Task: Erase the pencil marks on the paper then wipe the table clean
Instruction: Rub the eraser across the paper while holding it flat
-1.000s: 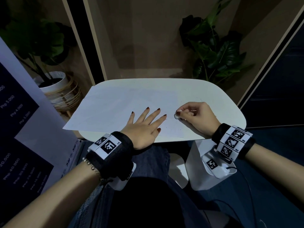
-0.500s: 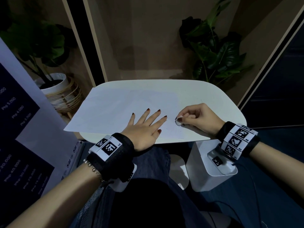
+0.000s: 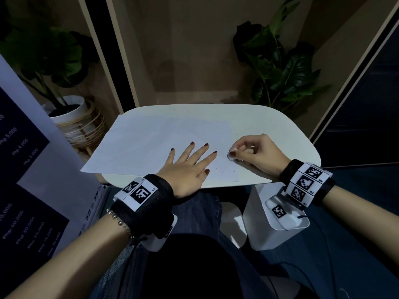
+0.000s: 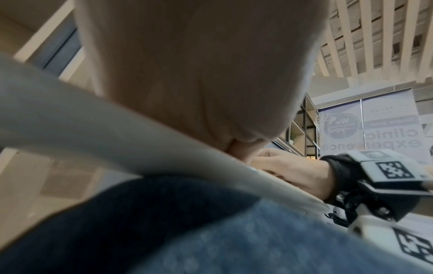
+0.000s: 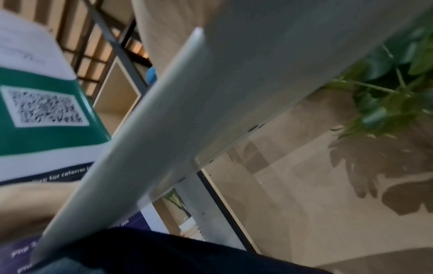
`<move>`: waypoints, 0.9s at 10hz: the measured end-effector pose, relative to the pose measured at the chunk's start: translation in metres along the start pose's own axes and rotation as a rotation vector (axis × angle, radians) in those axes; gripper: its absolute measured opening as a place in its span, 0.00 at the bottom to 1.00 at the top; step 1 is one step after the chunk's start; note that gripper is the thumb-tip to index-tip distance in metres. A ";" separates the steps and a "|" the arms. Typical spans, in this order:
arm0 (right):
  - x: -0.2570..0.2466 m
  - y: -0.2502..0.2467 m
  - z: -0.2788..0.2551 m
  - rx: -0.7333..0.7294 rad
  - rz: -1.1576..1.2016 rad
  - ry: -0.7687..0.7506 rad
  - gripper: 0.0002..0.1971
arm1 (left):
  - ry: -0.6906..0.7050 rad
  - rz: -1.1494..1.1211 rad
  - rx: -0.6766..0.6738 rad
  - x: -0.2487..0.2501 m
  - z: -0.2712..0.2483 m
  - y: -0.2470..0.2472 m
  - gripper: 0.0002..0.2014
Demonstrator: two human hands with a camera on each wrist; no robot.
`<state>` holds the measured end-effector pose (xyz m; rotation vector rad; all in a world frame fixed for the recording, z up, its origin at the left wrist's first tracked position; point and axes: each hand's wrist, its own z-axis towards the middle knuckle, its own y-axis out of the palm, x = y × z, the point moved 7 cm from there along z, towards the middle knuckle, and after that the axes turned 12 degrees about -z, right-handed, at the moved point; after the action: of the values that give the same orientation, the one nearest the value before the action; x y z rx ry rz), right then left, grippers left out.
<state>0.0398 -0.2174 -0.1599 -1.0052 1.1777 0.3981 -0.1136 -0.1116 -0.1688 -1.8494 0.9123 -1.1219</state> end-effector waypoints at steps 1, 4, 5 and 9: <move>-0.007 0.002 -0.004 -0.092 -0.069 -0.031 0.03 | -0.001 0.001 0.000 -0.001 0.000 0.000 0.26; -0.013 0.005 -0.010 -0.153 -0.122 -0.062 0.04 | -0.003 0.002 0.000 -0.001 0.001 0.000 0.26; -0.009 0.000 -0.008 -0.011 -0.070 -0.069 0.03 | -0.002 -0.002 -0.001 -0.001 0.001 0.000 0.26; -0.013 0.006 -0.012 -0.210 -0.197 -0.122 0.02 | 0.000 -0.008 0.009 -0.002 0.001 0.001 0.26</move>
<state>0.0231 -0.2209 -0.1512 -1.2499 0.9308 0.4262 -0.1133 -0.1103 -0.1704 -1.8472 0.8993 -1.1290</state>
